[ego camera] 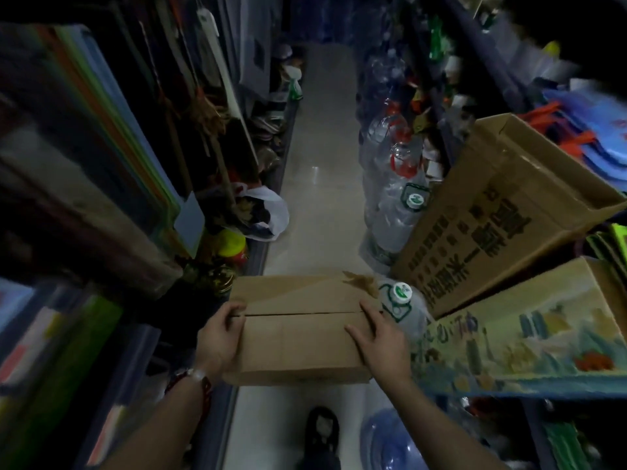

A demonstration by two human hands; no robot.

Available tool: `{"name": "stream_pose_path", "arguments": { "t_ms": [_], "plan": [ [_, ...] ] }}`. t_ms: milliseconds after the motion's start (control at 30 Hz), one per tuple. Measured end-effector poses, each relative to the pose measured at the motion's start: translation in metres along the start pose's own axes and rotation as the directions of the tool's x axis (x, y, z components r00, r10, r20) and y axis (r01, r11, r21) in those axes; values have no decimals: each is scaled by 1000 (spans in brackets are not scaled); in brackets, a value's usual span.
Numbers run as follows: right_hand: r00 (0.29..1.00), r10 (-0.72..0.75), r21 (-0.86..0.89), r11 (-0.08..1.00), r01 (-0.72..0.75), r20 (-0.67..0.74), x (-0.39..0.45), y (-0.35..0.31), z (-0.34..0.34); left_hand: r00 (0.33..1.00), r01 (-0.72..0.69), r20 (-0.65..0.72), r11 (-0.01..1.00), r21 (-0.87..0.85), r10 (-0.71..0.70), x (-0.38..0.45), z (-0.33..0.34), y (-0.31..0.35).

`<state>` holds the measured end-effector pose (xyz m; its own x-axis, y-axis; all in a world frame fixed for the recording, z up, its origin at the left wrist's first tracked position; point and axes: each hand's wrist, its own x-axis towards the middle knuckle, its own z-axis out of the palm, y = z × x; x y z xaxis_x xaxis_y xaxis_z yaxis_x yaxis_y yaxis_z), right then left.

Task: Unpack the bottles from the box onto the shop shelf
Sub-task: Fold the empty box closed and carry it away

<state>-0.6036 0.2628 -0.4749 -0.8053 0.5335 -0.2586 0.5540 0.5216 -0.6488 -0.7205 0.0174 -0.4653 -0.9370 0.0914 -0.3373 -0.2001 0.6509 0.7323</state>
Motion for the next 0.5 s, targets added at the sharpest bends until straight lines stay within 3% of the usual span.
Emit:
{"name": "stream_pose_path", "arguments": {
  "t_ms": [233, 500],
  "plan": [
    [999, 43, -36, 998, -42, 10, 116, 1, 32, 999, 47, 14, 997, -54, -46, 122, 39, 6],
    [994, 110, -15, 994, -110, 13, 210, 19, 94, 990, 82, 121, 994, -70, -73, 234, 84, -26]
  ]
}}
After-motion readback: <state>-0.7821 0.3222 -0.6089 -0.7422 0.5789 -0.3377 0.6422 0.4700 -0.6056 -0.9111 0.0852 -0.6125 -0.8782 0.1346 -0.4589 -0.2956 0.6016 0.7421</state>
